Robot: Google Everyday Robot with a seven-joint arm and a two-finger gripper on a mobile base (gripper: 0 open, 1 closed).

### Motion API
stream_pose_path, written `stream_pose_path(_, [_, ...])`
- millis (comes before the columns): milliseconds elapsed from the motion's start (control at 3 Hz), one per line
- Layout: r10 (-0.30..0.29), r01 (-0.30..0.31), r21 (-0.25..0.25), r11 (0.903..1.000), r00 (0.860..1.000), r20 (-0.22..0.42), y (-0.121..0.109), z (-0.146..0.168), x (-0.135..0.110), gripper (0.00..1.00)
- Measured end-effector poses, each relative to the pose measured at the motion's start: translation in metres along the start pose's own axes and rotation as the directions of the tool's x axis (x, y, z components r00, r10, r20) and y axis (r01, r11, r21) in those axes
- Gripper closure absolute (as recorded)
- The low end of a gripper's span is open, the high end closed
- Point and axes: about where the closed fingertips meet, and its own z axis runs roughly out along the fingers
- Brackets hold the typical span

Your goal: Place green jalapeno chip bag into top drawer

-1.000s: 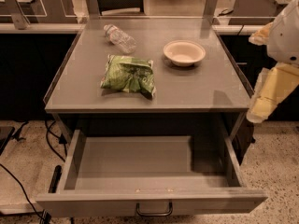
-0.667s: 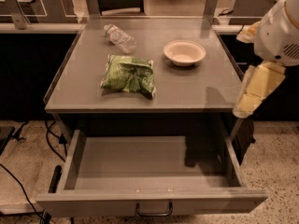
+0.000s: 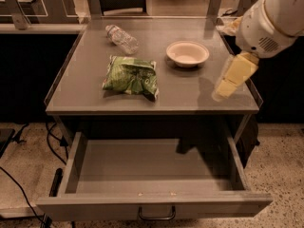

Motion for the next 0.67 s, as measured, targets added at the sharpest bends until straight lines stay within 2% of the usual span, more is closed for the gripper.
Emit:
stream_pose_path(333, [0.018,-0.018,0.011,0.9998,0.997,0.076,-0.025,0.019,-0.022,0.0])
stream_pose_path(667, [0.019,-0.018,-0.009,0.9998,0.992,0.125,-0.031,0.035,-0.044,0.0])
